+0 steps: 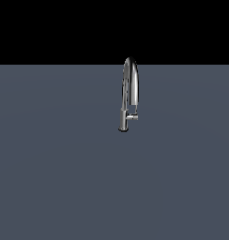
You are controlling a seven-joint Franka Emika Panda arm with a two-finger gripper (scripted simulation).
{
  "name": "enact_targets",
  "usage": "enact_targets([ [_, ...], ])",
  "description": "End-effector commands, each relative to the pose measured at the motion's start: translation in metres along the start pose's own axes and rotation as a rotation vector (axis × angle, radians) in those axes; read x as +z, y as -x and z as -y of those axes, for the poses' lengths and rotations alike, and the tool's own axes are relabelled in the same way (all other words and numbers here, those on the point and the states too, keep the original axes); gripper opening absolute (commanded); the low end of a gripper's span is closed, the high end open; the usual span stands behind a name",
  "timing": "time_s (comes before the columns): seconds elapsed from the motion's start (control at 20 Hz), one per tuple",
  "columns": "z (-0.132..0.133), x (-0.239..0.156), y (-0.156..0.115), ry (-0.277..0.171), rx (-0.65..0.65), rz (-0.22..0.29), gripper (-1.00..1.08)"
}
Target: Turn on the faucet by rotating a designated handle.
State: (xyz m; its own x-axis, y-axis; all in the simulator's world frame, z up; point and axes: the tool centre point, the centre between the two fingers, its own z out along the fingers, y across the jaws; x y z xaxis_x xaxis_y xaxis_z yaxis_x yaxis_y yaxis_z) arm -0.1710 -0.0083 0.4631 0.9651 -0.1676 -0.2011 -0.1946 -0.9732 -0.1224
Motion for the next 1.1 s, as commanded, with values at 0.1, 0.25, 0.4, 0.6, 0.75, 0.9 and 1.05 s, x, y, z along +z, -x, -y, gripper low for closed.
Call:
enact_targets([
  [0.1,0.002,0.002,-0.027,-0.054,0.053,0.059,-1.00],
  [0.25,0.003,0.004,-0.045,-0.091,0.089,0.098,-1.00],
  [0.4,0.003,0.006,-0.064,-0.128,0.125,0.138,-1.00],
  [0.6,0.002,0.011,-0.088,-0.179,0.173,0.192,-1.00],
  [0.75,0.001,0.015,-0.106,-0.217,0.210,0.233,-1.00],
  [0.9,-0.001,0.020,-0.125,-0.256,0.246,0.274,-1.00],
  [1.05,-0.004,0.026,-0.142,-0.295,0.283,0.316,-1.00],
])
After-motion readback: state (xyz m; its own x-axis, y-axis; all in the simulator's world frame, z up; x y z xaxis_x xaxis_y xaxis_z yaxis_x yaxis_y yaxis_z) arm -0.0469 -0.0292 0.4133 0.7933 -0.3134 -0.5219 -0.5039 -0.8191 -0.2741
